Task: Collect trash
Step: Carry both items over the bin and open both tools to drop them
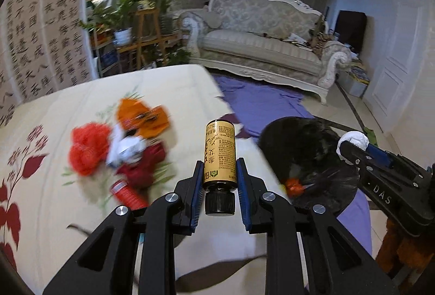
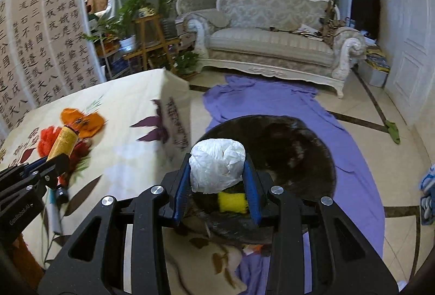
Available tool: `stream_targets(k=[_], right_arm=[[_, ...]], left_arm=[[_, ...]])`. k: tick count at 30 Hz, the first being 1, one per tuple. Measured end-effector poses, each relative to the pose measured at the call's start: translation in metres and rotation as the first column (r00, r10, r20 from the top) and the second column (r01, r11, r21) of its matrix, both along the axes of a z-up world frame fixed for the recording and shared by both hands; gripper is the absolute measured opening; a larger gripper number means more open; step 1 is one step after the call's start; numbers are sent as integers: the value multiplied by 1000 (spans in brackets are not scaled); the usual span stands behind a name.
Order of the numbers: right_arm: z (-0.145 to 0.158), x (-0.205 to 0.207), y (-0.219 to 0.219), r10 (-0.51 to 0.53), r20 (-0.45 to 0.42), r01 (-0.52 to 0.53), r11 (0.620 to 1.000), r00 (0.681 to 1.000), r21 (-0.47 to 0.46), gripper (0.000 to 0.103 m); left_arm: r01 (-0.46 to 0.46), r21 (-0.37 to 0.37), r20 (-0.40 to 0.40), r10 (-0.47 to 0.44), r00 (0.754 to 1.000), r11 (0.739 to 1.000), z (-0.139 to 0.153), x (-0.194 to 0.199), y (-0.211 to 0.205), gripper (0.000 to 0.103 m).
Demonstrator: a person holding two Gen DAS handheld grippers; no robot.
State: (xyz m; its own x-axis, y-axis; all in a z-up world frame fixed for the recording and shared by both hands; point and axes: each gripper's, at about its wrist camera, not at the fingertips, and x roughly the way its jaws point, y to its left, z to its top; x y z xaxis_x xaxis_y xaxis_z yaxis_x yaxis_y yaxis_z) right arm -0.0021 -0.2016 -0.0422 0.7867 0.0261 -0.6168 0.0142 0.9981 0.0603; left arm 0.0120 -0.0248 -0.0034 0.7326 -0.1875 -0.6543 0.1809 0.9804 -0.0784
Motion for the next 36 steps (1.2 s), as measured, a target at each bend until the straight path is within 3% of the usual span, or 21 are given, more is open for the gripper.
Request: stream_targets(k=[21, 25, 26, 27, 29, 36], right_arm=[[-16, 45, -59, -78, -12, 78, 997, 997, 12, 36], [-19, 53, -68, -91, -13, 91, 996, 996, 19, 41], [-20, 55, -70, -95, -14, 95, 995, 995, 21, 48], [-20, 55, -72, -101, -11, 101, 995, 995, 22, 51], [-20, 56, -75, -108, -8, 108, 994, 994, 29, 54], [-21, 53, -84, -135, -10, 135, 990, 991, 39, 55]], left_arm=[[116, 102, -29, -113, 993, 988, -26, 67, -96, 25], [125, 114, -36, -122, 992, 986, -30, 76, -103, 25], [129, 114, -41, -125, 991, 985, -32, 76, -105, 31], [132, 113, -44, -128, 991, 985, -33, 78, -106, 44], [127, 113, -38, -124, 992, 985, -33, 79, -106, 56], [110, 120, -43, -106, 993, 987, -34, 82, -107, 65]])
